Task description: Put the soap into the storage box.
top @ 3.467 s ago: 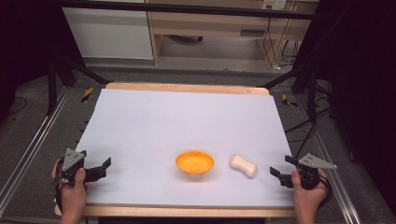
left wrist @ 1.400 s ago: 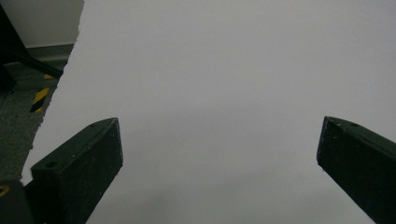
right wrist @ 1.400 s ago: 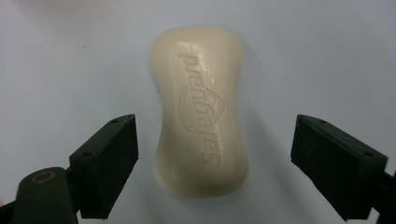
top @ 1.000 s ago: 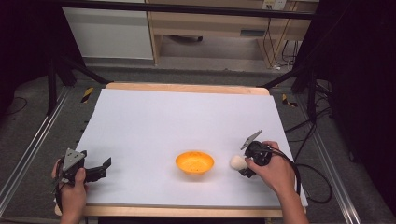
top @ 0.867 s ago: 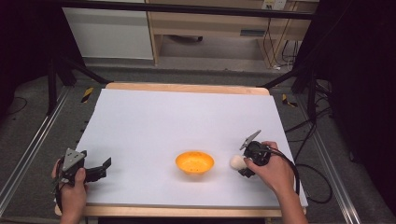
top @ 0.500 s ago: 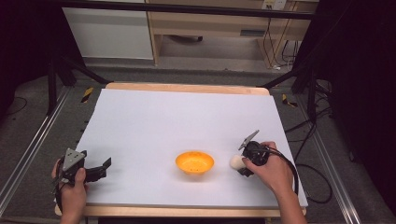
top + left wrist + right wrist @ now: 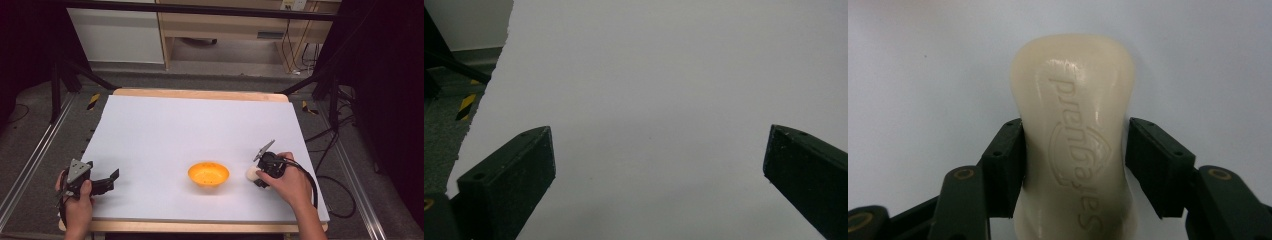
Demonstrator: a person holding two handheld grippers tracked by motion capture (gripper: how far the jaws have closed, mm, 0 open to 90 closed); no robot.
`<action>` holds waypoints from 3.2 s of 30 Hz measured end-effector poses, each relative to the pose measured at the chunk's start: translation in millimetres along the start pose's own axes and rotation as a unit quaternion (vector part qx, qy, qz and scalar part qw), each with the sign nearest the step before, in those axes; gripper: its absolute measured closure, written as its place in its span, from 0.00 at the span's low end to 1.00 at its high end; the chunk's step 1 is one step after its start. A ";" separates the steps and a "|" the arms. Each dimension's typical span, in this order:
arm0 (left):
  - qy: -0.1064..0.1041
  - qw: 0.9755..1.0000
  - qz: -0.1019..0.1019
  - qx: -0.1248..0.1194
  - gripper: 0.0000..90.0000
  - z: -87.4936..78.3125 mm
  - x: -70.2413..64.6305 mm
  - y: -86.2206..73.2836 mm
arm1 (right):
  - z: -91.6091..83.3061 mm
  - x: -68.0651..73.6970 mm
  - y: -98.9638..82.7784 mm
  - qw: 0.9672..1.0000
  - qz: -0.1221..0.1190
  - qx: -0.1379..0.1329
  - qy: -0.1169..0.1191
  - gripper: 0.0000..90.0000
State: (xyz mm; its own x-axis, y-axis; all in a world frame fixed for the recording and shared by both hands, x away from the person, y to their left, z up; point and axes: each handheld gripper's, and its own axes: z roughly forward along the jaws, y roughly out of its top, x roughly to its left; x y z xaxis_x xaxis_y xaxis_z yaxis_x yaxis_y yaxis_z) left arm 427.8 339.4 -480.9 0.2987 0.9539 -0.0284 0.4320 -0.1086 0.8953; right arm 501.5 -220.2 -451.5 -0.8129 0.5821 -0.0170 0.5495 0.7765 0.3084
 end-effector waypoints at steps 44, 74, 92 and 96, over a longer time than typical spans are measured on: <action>0.000 1.000 0.000 0.001 0.00 0.1 0.0 0.1 | -28.4 19.0 23.8 0.997 -0.073 -0.023 0.017 0.55; -0.002 1.000 -0.001 0.001 0.00 0.2 0.4 0.1 | -34.8 40.6 59.5 0.994 -0.102 -0.025 0.029 0.55; -0.003 1.000 -0.001 0.001 0.00 0.3 0.4 0.2 | -36.1 47.2 73.4 0.992 -0.122 -0.028 0.031 0.55; -0.003 1.000 -0.001 0.001 0.00 0.3 0.5 0.2 | -36.1 49.3 76.9 0.991 -0.123 -0.028 0.032 0.55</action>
State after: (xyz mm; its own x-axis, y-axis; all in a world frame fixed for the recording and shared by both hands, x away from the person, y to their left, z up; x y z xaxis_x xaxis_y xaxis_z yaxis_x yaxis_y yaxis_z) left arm 428.2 339.7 -480.9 0.3024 0.9526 -0.0335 0.4346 -0.1065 0.8943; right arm 496.8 -140.5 -394.2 -0.9327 0.3585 -0.0395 0.3223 0.8775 0.3552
